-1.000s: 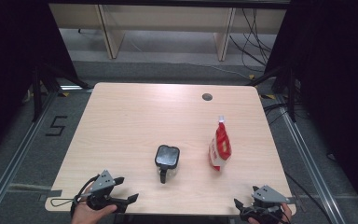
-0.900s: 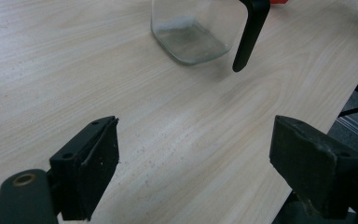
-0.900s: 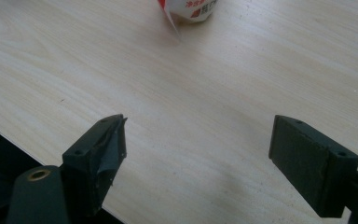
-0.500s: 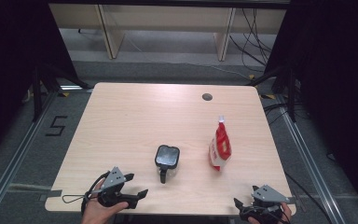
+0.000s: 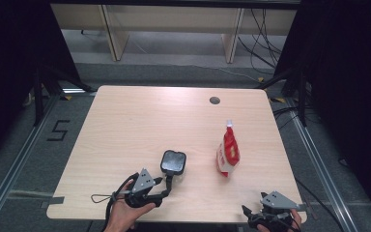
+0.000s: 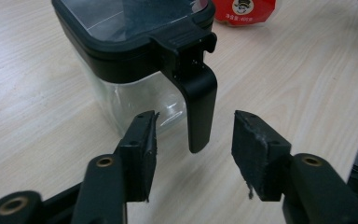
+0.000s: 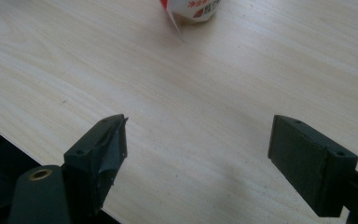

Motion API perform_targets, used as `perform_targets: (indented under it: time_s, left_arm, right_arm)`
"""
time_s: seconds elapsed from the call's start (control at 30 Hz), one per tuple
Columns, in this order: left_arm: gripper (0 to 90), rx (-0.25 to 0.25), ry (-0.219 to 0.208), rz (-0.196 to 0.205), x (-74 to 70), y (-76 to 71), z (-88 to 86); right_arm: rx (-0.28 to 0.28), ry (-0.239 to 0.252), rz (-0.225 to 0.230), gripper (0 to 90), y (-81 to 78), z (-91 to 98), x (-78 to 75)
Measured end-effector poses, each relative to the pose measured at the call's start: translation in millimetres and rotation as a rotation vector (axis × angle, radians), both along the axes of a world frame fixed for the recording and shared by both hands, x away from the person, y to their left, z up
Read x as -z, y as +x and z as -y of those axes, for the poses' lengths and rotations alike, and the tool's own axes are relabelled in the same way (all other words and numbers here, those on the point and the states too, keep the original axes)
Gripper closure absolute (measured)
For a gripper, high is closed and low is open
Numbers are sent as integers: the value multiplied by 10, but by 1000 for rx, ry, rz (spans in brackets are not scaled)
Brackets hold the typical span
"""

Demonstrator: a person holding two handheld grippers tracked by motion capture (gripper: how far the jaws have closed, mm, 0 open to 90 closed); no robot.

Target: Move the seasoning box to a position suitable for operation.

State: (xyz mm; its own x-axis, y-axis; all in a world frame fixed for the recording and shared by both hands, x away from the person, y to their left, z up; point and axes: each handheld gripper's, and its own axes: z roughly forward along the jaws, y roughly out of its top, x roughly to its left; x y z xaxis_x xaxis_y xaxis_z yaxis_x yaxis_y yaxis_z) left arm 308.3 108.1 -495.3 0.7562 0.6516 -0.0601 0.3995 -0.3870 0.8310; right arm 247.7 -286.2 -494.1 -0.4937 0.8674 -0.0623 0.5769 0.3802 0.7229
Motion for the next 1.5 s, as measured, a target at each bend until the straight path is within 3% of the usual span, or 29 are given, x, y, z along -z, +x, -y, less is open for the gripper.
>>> perform_targets:
  time_s: [0.17,0.27,0.33,0.43,0.47,0.5,0.53,0.57,0.63,0.67,0.8,0.83,0.87,0.9,0.93,0.97,1.03,1.07,1.1,1.13,1.23,1.33,1.5]
  left_arm:
    - [605,-8,-2,3,37,93,84]
    - [682,1,22,25,39,117,94]
    - [720,-12,11,17,47,114,99]
    - [725,-11,50,25,21,144,-2]
    - [725,-11,50,25,21,144,-2]
    - [725,-30,19,16,36,149,-20]
    - [724,-36,40,27,22,166,-82]
    - [724,-50,24,17,27,171,-104]
    - [720,-66,41,35,14,201,-176]
    - [716,-82,16,33,18,205,-179]
    - [689,-107,29,52,-12,257,-249]
    - [685,-132,6,51,3,286,-235]
    - [683,-132,6,51,3,286,-235]
    - [683,-127,13,39,24,302,-222]
    - [684,-128,11,30,33,303,-211]
    - [688,-118,39,34,28,310,-223]
    - [703,-138,-5,26,36,322,-207]
    - [712,-138,-5,26,36,322,-207]
    - [715,-121,37,45,20,349,-245]
    - [717,-138,12,42,30,351,-233]
    - [721,-116,9,43,34,364,-245]
    - [723,-75,23,57,32,364,-262]
    - [724,-7,-11,38,41,311,-281]
  right_arm:
    - [-19,-16,5,204,7,7,13]
    - [-8,-1,-6,204,3,1,10]
    - [-14,-10,-5,204,5,10,7]
    - [-31,-13,0,204,16,23,16]
    - [-31,-13,0,204,16,23,16]
    - [-23,-16,6,204,11,24,13]
    - [-28,-19,9,203,14,27,13]
    - [-15,-8,-8,203,5,18,6]
    - [-2,-1,-17,204,-5,12,6]
    - [-9,-5,-8,203,-2,19,8]
    - [-18,-12,0,202,5,29,8]
    - [-3,11,-21,202,-9,0,19]
    - [-3,11,-21,202,-9,0,19]
    - [-37,-22,4,201,17,22,17]
    - [-43,-8,-2,201,19,17,13]
    - [-32,-14,0,201,13,16,7]
    - [-29,-12,-3,201,12,13,9]
    - [-28,-11,-6,201,11,13,9]
    - [-33,0,-20,201,11,8,13]
    - [-35,-3,-16,201,13,9,13]
    - [-44,-19,11,201,17,16,19]
    - [-48,-21,12,201,19,17,19]
    - [-48,-17,11,203,14,17,16]
